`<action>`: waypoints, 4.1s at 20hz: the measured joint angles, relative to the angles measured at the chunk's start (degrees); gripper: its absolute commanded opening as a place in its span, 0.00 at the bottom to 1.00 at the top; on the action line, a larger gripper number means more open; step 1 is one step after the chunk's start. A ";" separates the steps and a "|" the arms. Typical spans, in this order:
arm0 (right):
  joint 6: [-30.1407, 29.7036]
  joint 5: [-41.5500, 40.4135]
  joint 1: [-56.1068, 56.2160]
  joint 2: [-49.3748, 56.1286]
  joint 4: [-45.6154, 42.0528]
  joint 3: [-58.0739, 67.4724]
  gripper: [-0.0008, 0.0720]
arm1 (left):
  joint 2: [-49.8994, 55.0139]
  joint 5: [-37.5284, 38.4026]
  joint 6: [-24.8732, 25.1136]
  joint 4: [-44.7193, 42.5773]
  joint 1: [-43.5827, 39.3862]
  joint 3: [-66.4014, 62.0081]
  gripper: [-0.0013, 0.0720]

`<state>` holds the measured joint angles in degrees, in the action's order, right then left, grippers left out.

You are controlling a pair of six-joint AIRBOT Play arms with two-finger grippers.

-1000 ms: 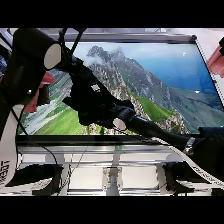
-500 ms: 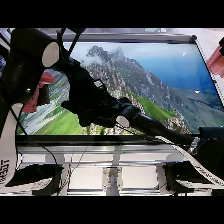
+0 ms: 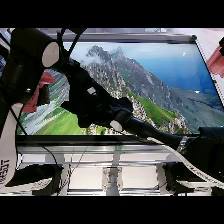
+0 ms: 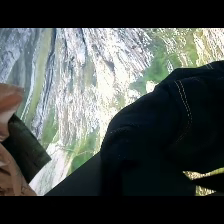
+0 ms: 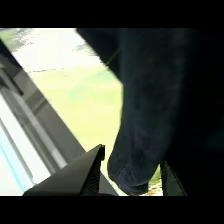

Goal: Fold the clothes and pants, and hang the long-sleeved shirts on hangers.

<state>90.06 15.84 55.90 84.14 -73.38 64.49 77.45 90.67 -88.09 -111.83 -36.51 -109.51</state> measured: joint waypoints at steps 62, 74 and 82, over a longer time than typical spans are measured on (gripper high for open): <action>0.02 76.74 -1.27 -35.85 -22.95 28.63 0.02 | -27.58 14.78 -11.04 31.89 10.84 3.21 0.11; -10.10 68.11 -22.97 -25.24 -23.45 28.11 0.02 | -25.55 -8.76 -10.73 9.75 10.84 27.21 0.11; -13.84 50.51 -29.33 -19.28 -25.11 28.96 0.02 | -22.23 -31.17 -12.66 1.29 10.38 31.89 0.11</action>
<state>76.23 66.35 26.57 64.86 -98.50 93.45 55.22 59.51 -100.75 -110.54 -26.13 -77.62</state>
